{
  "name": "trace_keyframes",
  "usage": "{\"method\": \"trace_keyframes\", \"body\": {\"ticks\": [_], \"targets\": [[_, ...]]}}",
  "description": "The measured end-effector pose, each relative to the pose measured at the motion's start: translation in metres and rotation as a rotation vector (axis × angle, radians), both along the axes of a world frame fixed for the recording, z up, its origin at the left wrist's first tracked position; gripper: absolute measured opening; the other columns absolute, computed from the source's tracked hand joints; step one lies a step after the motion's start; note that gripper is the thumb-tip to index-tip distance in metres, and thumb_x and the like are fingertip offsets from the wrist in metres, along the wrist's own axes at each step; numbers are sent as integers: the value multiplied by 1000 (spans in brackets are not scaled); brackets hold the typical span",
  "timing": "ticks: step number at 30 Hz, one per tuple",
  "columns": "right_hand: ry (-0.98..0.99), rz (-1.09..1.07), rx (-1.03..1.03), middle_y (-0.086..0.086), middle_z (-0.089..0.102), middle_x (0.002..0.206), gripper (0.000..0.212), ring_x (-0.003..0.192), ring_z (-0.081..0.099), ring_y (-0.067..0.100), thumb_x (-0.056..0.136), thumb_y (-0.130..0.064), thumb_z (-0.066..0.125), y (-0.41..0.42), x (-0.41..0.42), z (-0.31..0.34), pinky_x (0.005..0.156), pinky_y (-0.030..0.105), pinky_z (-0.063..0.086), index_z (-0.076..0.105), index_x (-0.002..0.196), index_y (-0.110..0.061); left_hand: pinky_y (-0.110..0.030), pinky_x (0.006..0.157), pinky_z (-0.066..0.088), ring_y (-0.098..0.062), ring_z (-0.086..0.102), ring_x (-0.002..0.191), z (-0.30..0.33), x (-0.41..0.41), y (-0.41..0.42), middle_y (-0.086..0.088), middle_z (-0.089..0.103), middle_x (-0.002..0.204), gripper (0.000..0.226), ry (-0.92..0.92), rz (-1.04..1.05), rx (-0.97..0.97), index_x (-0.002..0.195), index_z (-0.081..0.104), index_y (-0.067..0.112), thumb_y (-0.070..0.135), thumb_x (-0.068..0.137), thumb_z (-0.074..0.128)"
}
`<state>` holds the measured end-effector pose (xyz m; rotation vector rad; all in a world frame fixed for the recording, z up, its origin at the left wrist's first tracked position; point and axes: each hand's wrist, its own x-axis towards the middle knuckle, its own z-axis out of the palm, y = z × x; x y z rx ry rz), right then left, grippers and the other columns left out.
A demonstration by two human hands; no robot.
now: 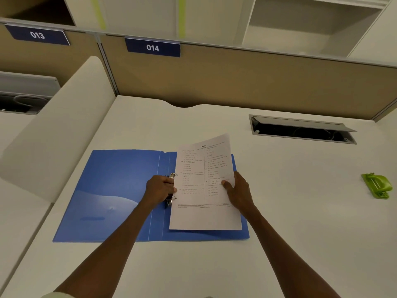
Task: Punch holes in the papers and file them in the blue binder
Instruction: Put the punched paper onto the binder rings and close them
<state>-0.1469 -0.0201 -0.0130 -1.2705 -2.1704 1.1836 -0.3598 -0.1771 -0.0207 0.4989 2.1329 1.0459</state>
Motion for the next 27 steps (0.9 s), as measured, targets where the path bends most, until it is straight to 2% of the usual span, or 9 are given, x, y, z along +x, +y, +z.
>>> {"method": "trace_keyframes", "body": {"ticks": [5, 8, 10, 12, 16, 20, 22, 24, 27], "targets": [[-31, -16, -15, 8, 62, 119, 31, 92, 60, 17, 93, -26, 57, 0, -1, -7, 74, 24, 51, 49, 119, -11, -4, 56, 47, -2, 61, 59, -1, 2, -7, -3, 68, 73, 26, 177, -103, -12, 93, 71, 1, -1, 69, 81], [-46, -34, -40, 8, 62, 120, 31, 99, 62, 23, 93, -24, 58, 0, -1, -13, 79, 29, 52, 49, 118, -10, -19, 71, 57, -9, 65, 63, -2, 9, -7, -5, 68, 76, 22, 229, -101, 5, 95, 69, 1, -2, 74, 77], [-49, -52, -66, 8, 62, 120, 30, 98, 61, 20, 92, -22, 60, 0, -3, -16, 77, 26, 50, 50, 117, -10, -26, 75, 58, -17, 68, 72, -2, 14, -10, -12, 70, 85, 21, 292, -98, 18, 97, 67, 1, -1, 77, 74], [-40, -85, -100, 8, 63, 119, 30, 94, 60, 17, 91, -21, 61, 0, -4, -18, 76, 25, 50, 50, 117, -9, -22, 72, 55, -20, 68, 77, -3, 16, -14, -13, 69, 88, 18, 349, -96, 36, 96, 66, 0, 0, 79, 73], [-68, -133, -93, 10, 64, 119, 28, 91, 55, 12, 91, -12, 58, 2, -3, -22, 75, 23, 45, 53, 117, -7, -7, 65, 46, -14, 65, 74, -1, 13, -23, -10, 71, 87, 14, 383, -49, 83, 94, 69, 1, 1, 80, 72], [-112, -140, -60, 8, 64, 119, 27, 89, 52, 11, 91, -6, 56, 2, -3, -22, 68, 13, 40, 55, 117, -6, -4, 65, 41, -10, 63, 71, 3, 7, -35, -8, 73, 87, 11, 435, -63, 112, 93, 72, 4, 7, 83, 70], [-141, -162, -67, 9, 63, 119, 28, 92, 54, 13, 90, -5, 55, 0, -3, -23, 73, 18, 41, 56, 118, -5, -4, 67, 40, -6, 60, 71, 2, 5, -42, -10, 73, 89, 10, 466, -76, 112, 93, 72, 4, 6, 85, 67], [-201, -183, -45, 13, 60, 117, 28, 102, 57, 22, 89, -6, 55, -4, -3, -22, 77, 23, 41, 54, 117, -2, -11, 73, 43, -9, 60, 75, -1, 2, -49, -12, 74, 92, 11, 482, -83, 102, 94, 73, 3, 4, 87, 64], [-322, -182, 175, 15, 50, 118, 33, 111, 47, 29, 89, -10, 57, -11, -3, -19, 85, 31, 41, 51, 120, -3, -21, 79, 45, -14, 62, 81, -3, 2, -56, -13, 74, 94, 12, 479, -114, 89, 95, 73, 2, 5, 87, 64]]}}
